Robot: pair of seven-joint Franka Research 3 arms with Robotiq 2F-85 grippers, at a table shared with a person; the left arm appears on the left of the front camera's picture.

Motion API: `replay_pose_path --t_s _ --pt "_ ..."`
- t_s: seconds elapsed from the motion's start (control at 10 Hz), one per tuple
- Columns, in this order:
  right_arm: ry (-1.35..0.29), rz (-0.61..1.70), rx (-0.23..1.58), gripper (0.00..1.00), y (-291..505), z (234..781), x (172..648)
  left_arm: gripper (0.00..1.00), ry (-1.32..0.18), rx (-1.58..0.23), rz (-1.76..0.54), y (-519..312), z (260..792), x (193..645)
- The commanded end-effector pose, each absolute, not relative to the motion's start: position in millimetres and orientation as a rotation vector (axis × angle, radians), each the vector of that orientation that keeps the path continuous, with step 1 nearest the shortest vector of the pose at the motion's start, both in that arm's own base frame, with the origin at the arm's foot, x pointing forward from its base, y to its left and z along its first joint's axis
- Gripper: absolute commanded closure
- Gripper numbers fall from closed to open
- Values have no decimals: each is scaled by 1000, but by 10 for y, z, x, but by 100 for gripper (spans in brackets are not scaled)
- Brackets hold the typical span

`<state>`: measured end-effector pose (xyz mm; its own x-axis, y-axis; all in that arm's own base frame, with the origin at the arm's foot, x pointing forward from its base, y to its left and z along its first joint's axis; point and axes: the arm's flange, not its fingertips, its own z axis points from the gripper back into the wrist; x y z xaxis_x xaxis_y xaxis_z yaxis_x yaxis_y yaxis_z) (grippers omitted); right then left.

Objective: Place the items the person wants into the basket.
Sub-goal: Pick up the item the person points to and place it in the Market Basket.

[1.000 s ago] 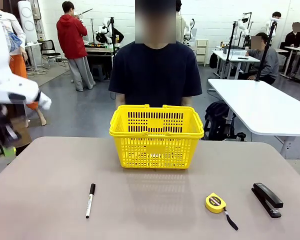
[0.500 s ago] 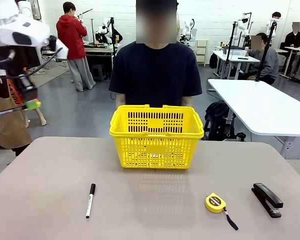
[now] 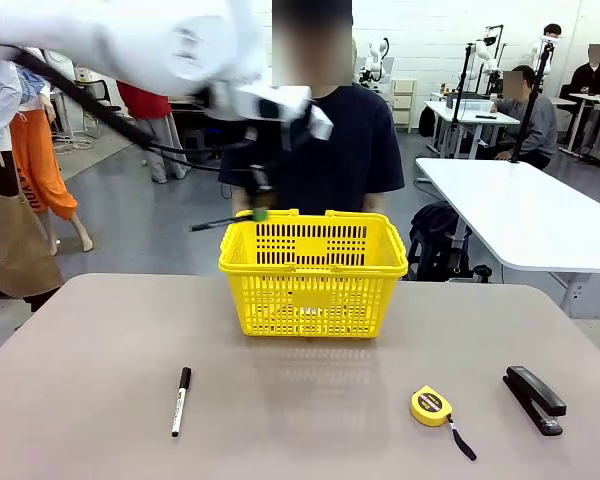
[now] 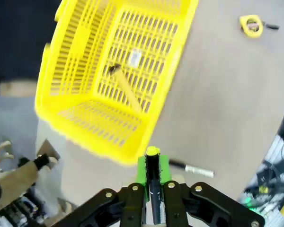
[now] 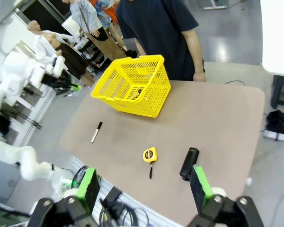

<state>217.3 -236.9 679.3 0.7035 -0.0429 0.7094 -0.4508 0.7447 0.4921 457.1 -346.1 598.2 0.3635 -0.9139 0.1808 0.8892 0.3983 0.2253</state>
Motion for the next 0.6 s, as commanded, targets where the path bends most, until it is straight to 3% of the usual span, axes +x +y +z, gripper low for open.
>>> replay_pose_path --t_s 0.0,0.5 --pt "-781 257 725 0 -2362 6799 2179 100 -235 132 -1220 -3904 6012 5157" --pt "-781 257 725 0 -2362 6799 2179 100 -226 54 -1314 -3973 5684 5856"
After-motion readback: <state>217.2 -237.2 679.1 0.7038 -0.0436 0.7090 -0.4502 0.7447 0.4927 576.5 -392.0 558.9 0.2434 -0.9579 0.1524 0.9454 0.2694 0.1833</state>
